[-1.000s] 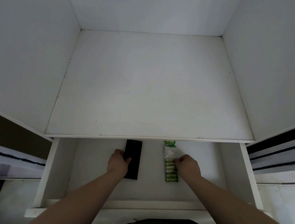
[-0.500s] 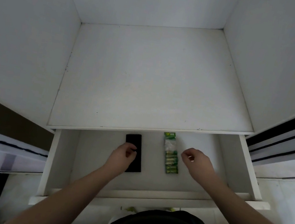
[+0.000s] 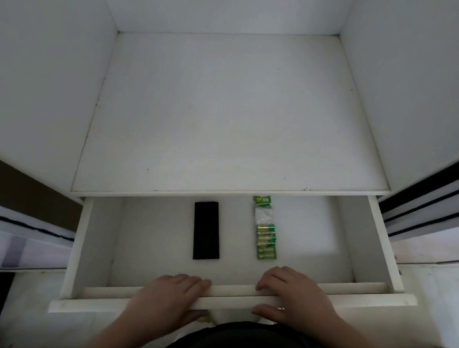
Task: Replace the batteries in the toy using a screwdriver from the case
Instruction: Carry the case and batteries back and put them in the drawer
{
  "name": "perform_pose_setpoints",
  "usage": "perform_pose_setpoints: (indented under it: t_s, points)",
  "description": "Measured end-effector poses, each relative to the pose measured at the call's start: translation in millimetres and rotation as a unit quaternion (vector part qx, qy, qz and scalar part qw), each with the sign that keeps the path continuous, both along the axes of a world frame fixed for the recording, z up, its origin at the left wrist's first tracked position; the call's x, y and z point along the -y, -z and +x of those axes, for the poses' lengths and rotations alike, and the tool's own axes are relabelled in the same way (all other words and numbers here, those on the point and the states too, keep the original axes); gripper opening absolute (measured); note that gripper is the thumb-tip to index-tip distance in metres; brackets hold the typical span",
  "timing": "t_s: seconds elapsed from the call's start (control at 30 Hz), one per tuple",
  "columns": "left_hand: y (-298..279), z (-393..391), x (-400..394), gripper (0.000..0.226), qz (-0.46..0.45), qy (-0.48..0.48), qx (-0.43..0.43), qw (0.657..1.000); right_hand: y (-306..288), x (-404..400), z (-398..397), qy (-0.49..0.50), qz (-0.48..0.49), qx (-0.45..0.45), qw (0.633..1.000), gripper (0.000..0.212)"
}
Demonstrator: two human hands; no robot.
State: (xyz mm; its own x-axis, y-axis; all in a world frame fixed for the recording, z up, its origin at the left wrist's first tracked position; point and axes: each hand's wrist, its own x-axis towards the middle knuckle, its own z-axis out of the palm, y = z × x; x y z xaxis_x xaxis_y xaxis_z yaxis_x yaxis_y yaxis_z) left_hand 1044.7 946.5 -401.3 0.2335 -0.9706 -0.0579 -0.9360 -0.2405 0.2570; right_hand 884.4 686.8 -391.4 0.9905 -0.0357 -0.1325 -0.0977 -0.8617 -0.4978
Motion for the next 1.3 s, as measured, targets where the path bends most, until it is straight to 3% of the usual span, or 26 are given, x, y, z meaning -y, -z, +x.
perform_pose_setpoints:
  t_s: [0.13, 0.33, 0.47, 0.57, 0.63, 0.73, 0.8, 0.9, 1.3]
  points:
    - [0.5, 11.8, 7.7, 0.047, -0.009, 0.002, 0.032, 0.999, 4.2, 1.4, 8.7, -0.007, -0.042, 0.058, 0.997, 0.038]
    - [-3.8, 37.6, 23.8, 0.044, -0.001, -0.020, 0.035, 0.999, 1.9, 13.2, 32.7, 0.017, -0.059, 0.077, 0.995, 0.039]
    - [-11.9, 44.9, 29.5, 0.036, -0.094, -0.018, 0.053, 0.994, -8.0, 12.9, 41.5, 0.053, -0.058, 0.117, 0.990, 0.040]
    - [-20.4, 33.7, 20.1, 0.019, -0.182, -0.016, 0.060, 0.981, -16.6, -6.1, 31.4, 0.079, -0.046, 0.181, 0.979, 0.032]
    - [-14.7, 25.4, 6.7, 0.014, -0.176, -0.010, 0.072, 0.982, -14.2, -20.4, 20.6, 0.056, -0.060, 0.201, 0.976, 0.020]
    - [7.6, 23.7, -16.3, 0.027, -0.114, -0.033, 0.096, 0.988, 8.3, -30.8, 7.4, 0.048, -0.126, 0.159, 0.978, 0.017]
    - [21.1, 25.6, -27.0, 0.025, -0.088, -0.067, 0.101, 0.989, 18.7, -32.2, 6.2, 0.095, -0.171, 0.094, 0.976, 0.028]
    - [30.5, 23.1, -30.6, 0.042, -0.072, -0.081, 0.089, 0.990, 21.3, -39.4, 12.5, 0.156, -0.199, 0.037, 0.967, 0.042]
    - [31.2, 46.9, -4.5, 0.055, -0.056, -0.126, 0.055, 0.989, 21.2, -35.3, 54.5, 0.204, -0.205, 0.006, 0.957, 0.050]
